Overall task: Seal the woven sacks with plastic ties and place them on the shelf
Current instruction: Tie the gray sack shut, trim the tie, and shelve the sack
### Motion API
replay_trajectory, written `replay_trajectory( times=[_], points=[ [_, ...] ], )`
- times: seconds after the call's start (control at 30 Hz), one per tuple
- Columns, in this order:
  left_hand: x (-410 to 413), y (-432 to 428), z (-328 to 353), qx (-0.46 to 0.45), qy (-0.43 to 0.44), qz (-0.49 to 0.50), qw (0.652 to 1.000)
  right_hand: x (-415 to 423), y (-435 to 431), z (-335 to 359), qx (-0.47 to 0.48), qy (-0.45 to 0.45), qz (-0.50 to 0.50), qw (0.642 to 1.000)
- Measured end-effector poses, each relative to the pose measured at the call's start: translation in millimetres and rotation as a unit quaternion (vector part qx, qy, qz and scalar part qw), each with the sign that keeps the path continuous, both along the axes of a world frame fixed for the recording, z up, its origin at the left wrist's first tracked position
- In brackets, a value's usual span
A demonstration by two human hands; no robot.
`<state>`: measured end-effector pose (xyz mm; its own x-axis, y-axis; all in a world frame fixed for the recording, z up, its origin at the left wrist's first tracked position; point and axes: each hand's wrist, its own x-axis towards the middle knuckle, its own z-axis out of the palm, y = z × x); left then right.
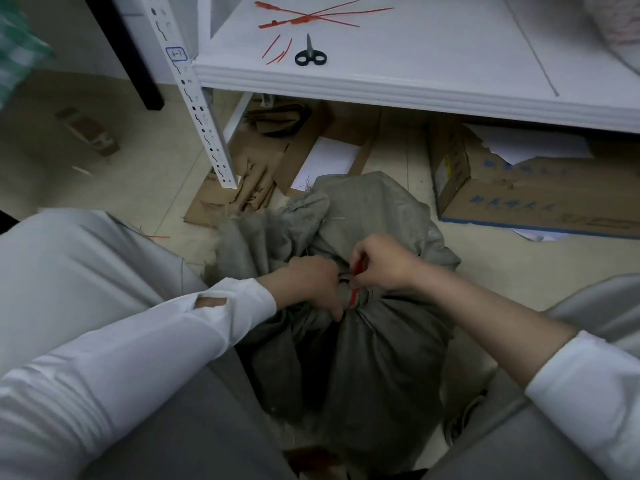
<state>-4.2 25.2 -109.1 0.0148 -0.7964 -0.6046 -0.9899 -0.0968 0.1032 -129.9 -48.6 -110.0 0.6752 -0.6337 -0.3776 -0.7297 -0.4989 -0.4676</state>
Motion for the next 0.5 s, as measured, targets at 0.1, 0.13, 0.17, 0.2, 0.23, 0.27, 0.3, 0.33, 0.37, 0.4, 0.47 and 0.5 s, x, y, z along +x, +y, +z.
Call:
replay_trajectory(
  times=[0.1, 0.13, 0.17, 0.2, 0.23, 0.27, 0.3, 0.33, 0.37, 0.4, 0.47, 0.5],
  points=[
    [2, -2, 3, -0.067, -0.052, -0.042, 0.996, 1, 0, 4, -0.008, 0.009, 0.012, 1.0],
    [2, -3, 4, -0.081, -0.062, -0.055, 0.993, 1, -1, 6, -0.009, 0.014, 0.018, 1.0],
    [3, -4, 5, -0.089, -0.067, -0.065, 0.992, 2, -1, 7, -0.011, 0.017, 0.025, 0.999],
    [3, -4, 6, -0.094, -0.072, -0.073, 0.99, 3, 0, 8, -0.014, 0.02, 0.029, 0.999],
    [3, -5, 8, -0.097, -0.076, -0.08, 0.989, 3, 0, 9, -0.015, 0.023, 0.03, 0.999],
    [2, -5, 9, -0.101, -0.079, -0.086, 0.988, 3, 1, 9, -0.018, 0.027, 0.031, 0.999],
    [2, -5, 10, -0.105, -0.082, -0.093, 0.987, 3, 3, 9, -0.024, 0.029, 0.035, 0.999],
    [1, -5, 11, -0.111, -0.085, -0.102, 0.985, 3, 5, 9, -0.036, 0.036, 0.043, 0.998],
    [1, -5, 12, -0.12, -0.088, -0.109, 0.983, 2, 7, 8, -0.052, 0.041, 0.048, 0.997],
    [1, -4, 12, -0.132, -0.092, -0.116, 0.98, 0, 9, 6, -0.066, 0.055, 0.049, 0.995],
    [1, -4, 13, -0.16, -0.098, -0.136, 0.973, -2, 11, 3, -0.079, 0.068, 0.029, 0.994],
    [0, -4, 13, -0.17, -0.099, -0.145, 0.97, -2, 12, 2, -0.086, 0.065, 0.021, 0.994]
  ],
)
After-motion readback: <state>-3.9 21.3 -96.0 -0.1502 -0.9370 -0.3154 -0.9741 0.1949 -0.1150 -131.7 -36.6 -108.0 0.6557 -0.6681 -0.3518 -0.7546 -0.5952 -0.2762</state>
